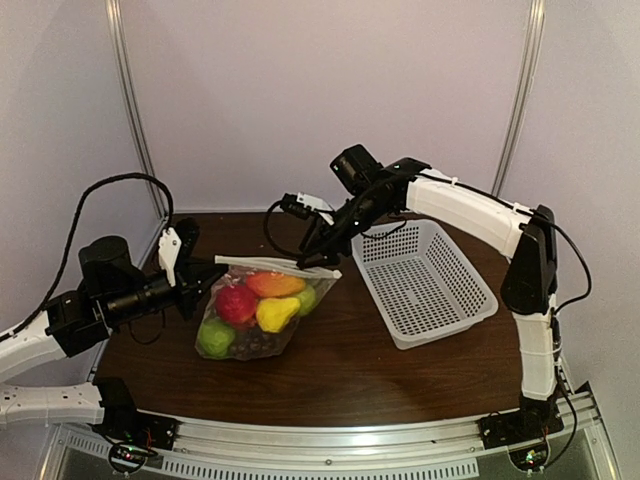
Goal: Open the zip-top bag and remove the fake food
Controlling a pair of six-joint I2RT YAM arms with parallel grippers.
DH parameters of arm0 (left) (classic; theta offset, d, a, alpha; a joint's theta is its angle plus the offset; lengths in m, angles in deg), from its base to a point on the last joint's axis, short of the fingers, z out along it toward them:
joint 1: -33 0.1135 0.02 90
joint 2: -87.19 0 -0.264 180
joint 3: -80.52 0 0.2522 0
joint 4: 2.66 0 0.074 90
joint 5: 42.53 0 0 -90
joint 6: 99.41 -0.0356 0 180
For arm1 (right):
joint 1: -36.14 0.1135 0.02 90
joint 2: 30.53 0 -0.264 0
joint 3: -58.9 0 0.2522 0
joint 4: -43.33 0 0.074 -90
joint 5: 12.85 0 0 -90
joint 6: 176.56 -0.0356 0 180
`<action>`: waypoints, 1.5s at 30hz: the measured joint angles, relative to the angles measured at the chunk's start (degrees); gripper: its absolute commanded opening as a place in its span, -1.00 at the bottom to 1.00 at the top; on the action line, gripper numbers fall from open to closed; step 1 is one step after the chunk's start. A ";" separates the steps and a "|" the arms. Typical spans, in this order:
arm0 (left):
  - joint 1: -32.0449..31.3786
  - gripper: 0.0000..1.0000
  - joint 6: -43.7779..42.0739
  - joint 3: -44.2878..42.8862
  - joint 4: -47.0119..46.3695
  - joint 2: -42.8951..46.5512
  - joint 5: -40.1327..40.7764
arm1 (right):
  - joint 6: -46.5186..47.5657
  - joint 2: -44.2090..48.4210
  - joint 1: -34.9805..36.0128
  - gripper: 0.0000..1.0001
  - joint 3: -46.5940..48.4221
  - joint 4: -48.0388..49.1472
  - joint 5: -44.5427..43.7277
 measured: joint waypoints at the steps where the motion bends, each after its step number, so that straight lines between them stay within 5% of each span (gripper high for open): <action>1: 0.00 -1.00 0.02 0.04 0.00 0.20 -0.02 | 0.24 -0.35 0.22 0.13 0.00 -0.48 0.15; 8: 0.00 -1.00 0.02 0.57 0.00 1.22 0.07 | -0.11 -0.76 0.42 -0.98 -0.07 -0.52 -0.02; 16: 0.00 -1.00 0.50 1.11 0.15 2.60 1.11 | -1.73 -2.23 0.39 -1.00 1.55 0.00 -0.11; 20: 0.00 -1.00 0.68 1.29 0.68 3.28 1.75 | -2.01 -2.23 0.39 -0.10 2.84 0.76 -0.31; 27: 0.00 -1.00 0.70 1.66 0.81 3.91 2.01 | 0.09 -2.23 0.44 0.08 3.04 0.13 0.52; 35: 0.00 -1.00 0.70 1.68 0.90 4.00 2.23 | 0.24 -4.76 1.18 -0.04 3.87 0.13 0.72; 40: 0.00 -1.00 0.76 1.86 1.07 4.42 2.64 | 0.94 -7.74 1.36 -0.89 4.39 -0.59 1.18; 42: 0.00 -1.00 0.94 1.90 1.55 4.72 3.04 | 0.81 -7.96 1.42 -1.00 4.39 -0.85 1.25; 44: 0.00 -0.76 1.11 2.03 1.88 5.01 3.74 | 0.17 -7.96 1.44 -1.00 4.79 -0.85 1.22; 45: 0.00 -0.46 1.29 2.19 1.90 5.20 4.31 | -0.13 -7.96 1.44 -1.00 5.18 -0.76 1.16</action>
